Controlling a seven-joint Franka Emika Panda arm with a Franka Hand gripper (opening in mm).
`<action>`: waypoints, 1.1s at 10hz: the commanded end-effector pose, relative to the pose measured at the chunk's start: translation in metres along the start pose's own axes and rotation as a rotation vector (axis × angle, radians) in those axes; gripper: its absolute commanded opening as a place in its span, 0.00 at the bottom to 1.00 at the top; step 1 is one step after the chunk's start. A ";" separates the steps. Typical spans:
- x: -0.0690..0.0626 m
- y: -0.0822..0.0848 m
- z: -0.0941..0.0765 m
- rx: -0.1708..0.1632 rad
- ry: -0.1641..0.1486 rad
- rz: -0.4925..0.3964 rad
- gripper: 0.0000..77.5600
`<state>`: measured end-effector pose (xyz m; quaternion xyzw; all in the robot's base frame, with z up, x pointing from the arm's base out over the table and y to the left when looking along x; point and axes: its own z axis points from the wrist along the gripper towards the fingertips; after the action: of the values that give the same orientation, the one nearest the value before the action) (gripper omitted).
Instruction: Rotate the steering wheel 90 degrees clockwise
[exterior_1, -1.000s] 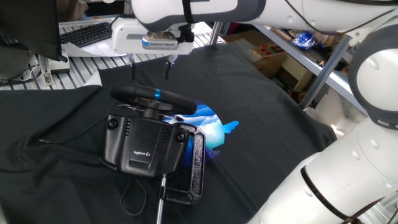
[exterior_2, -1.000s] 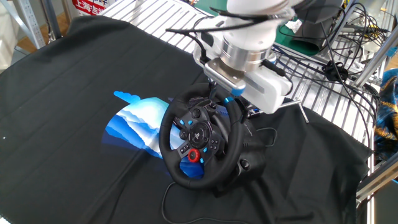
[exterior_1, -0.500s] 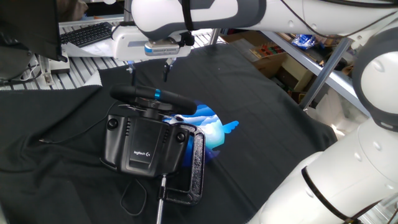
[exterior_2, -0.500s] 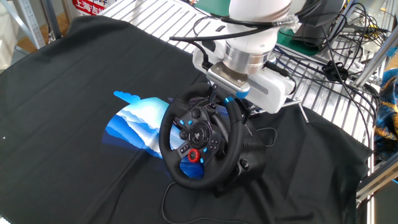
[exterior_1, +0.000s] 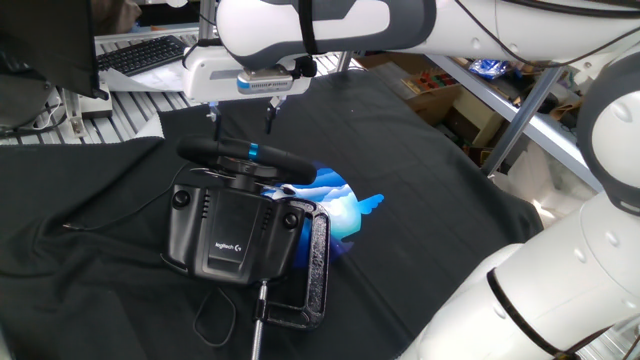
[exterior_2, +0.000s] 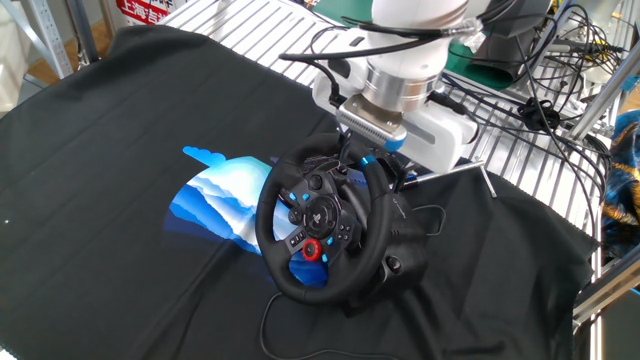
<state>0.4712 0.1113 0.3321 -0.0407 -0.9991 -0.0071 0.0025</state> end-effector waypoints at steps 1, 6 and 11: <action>0.002 0.002 -0.002 -0.006 -0.007 0.009 1.00; 0.002 0.002 -0.002 -0.020 -0.006 0.009 0.01; 0.002 0.002 -0.002 -0.020 -0.006 0.009 0.01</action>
<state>0.4691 0.1133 0.3336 -0.0453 -0.9989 -0.0078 0.0009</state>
